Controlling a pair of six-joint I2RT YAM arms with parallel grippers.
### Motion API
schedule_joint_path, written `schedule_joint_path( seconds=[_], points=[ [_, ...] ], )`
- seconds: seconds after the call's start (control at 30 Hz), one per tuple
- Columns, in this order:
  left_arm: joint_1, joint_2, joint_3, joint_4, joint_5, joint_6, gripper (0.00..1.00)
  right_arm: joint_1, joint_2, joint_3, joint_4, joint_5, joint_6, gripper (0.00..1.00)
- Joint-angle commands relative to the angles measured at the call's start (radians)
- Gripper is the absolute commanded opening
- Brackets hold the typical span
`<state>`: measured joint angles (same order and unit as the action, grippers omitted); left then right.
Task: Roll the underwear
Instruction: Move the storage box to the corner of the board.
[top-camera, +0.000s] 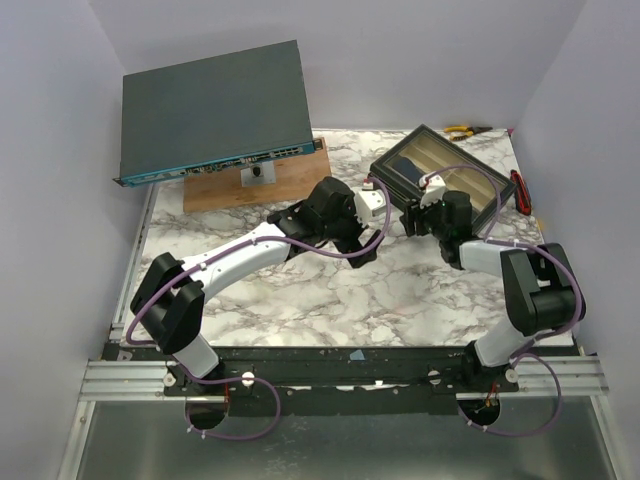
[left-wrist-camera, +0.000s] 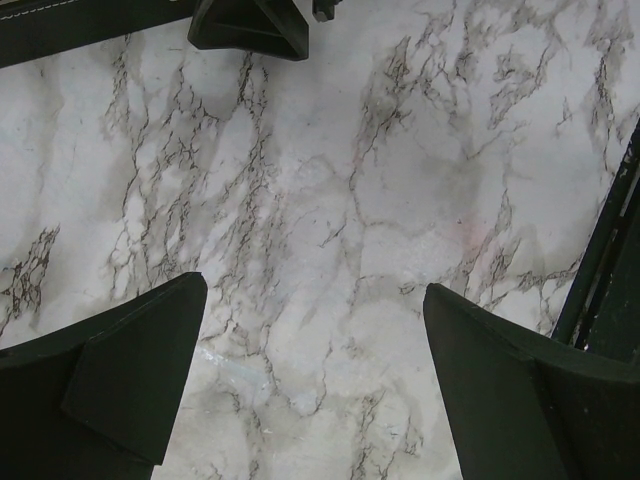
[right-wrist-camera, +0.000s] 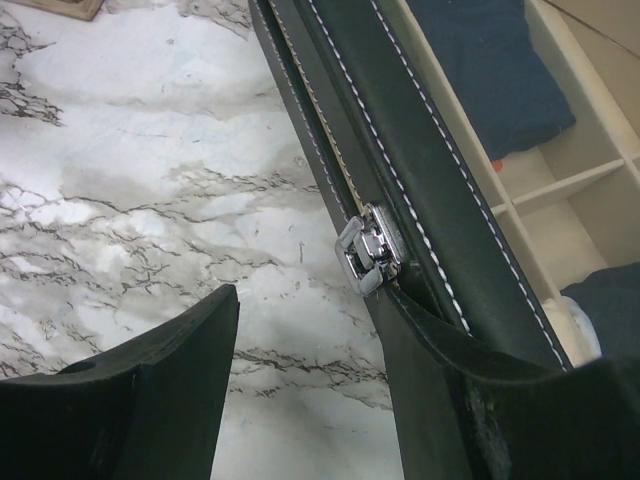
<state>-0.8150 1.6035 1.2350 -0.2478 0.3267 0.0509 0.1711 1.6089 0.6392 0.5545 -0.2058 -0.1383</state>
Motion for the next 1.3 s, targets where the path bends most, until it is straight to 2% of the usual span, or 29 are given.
schedule_joint_path(
  seconds=[0.0,0.2,0.83,1.13,1.27],
  points=[
    [0.004,0.008,-0.011,0.025,0.028,-0.011,0.99,0.004,0.036,0.084,-0.080,-0.031,0.001,0.62],
    [0.006,0.006,-0.017,0.025,0.023,-0.007,0.99,0.002,0.052,0.157,-0.136,-0.081,0.045,0.60],
    [0.019,-0.003,-0.032,0.028,0.025,-0.007,0.99,-0.008,0.142,0.236,-0.077,-0.140,0.280,0.55],
    [0.023,0.007,-0.025,0.025,0.032,-0.011,0.99,-0.009,0.069,0.205,-0.166,-0.148,0.244,0.54],
    [0.023,0.016,-0.014,0.017,0.034,-0.013,0.99,-0.009,0.034,0.201,-0.258,-0.151,0.216,0.60]
  ],
)
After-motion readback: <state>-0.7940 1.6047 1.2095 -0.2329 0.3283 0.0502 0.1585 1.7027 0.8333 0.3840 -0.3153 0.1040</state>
